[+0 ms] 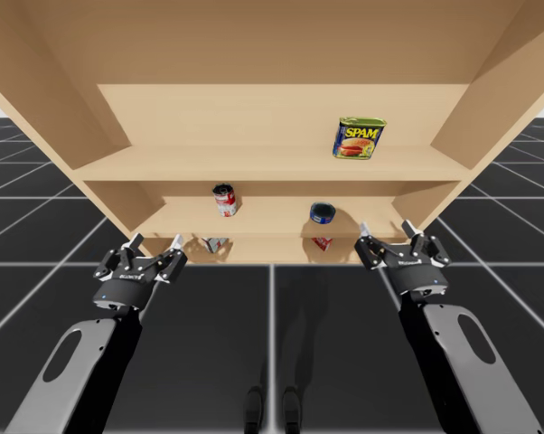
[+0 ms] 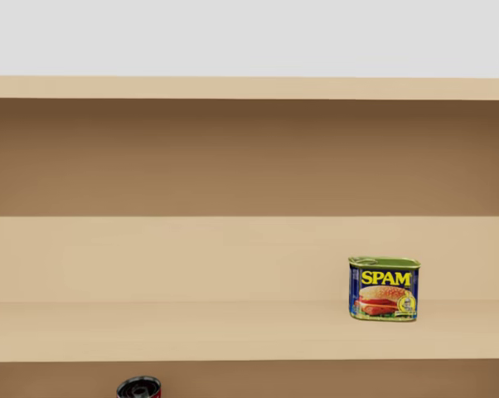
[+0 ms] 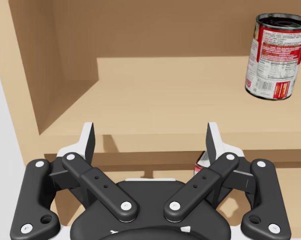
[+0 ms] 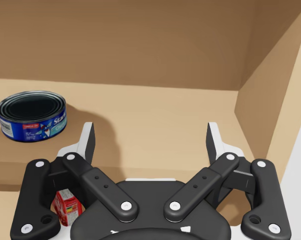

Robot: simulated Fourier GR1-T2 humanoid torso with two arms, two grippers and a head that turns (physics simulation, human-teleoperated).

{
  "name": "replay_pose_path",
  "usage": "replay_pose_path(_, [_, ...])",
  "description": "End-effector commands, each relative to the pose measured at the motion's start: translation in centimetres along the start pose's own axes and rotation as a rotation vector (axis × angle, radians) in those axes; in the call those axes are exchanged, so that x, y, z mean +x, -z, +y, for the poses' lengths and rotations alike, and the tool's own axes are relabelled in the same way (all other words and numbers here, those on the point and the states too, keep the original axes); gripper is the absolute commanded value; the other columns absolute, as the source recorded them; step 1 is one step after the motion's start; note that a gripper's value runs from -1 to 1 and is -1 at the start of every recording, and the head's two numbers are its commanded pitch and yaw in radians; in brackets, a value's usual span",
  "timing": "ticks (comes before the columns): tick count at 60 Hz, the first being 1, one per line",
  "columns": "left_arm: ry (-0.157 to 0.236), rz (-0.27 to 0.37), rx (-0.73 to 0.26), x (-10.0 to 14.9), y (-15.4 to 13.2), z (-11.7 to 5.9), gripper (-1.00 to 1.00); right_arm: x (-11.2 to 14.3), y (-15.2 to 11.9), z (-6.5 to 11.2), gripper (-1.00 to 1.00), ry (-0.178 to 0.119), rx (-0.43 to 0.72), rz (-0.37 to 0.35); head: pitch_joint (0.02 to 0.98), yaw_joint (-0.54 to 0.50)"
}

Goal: Look through the shelves, find the meat can, and take it.

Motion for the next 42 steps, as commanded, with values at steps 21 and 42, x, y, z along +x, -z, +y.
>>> replay_pose_path(21, [-0.005,0.006,-0.018,-0.01,-0.14,-0.19,-1.00,0.10,0.12,-0.18,-1.00,0.036,-0.011,0.018,0.174,-0.09])
replay_pose_path(42, [-0.004,0.010,-0.046,-0.10,-0.27,-0.93,-1.00,0.44,-0.02,-0.32,-1.00,0.043,-0.012,0.004,0.278,-0.30])
